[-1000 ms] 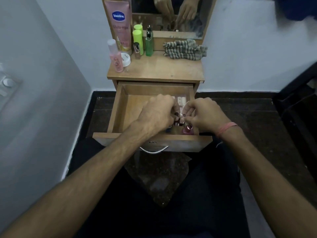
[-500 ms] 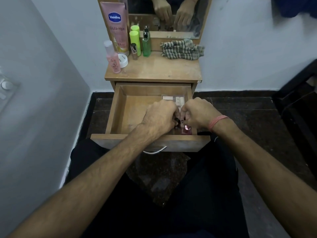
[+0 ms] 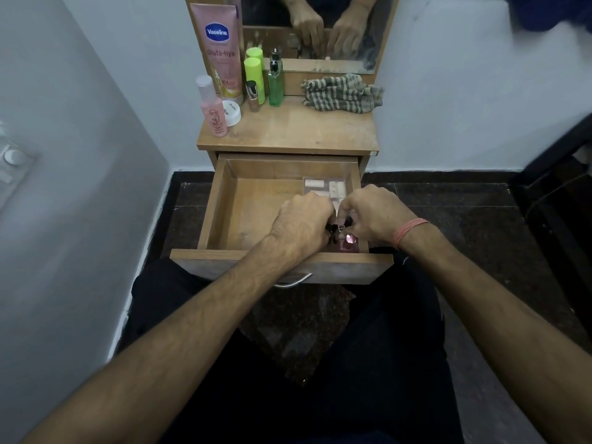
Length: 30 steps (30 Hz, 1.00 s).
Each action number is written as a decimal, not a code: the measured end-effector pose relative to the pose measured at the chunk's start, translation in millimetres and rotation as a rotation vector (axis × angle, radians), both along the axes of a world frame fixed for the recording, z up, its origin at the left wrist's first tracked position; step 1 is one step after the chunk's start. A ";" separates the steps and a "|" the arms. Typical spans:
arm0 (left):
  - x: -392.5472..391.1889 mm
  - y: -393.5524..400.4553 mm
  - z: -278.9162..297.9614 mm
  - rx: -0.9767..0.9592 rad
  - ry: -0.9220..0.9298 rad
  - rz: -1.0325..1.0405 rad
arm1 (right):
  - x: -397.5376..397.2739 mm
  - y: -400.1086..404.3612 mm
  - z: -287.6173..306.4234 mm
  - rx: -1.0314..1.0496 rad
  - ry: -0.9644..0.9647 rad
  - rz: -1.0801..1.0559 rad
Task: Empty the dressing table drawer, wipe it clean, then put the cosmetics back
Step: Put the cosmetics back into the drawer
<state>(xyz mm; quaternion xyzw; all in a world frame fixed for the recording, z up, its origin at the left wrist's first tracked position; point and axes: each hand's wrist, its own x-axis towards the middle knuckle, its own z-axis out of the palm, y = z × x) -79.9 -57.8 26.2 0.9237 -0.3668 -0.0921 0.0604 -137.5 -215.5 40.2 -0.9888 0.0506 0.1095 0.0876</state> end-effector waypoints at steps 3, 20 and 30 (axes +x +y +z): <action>1.4 2.6 3.3 -0.064 0.042 0.022 | -2.7 -2.6 0.7 0.014 -0.011 0.009; 99.4 36.2 55.6 -0.771 0.131 0.313 | 52.8 -14.6 45.2 0.373 -0.332 0.004; 191.3 1.7 78.2 -0.280 -0.294 0.369 | 155.8 21.5 47.6 0.557 -0.543 -0.157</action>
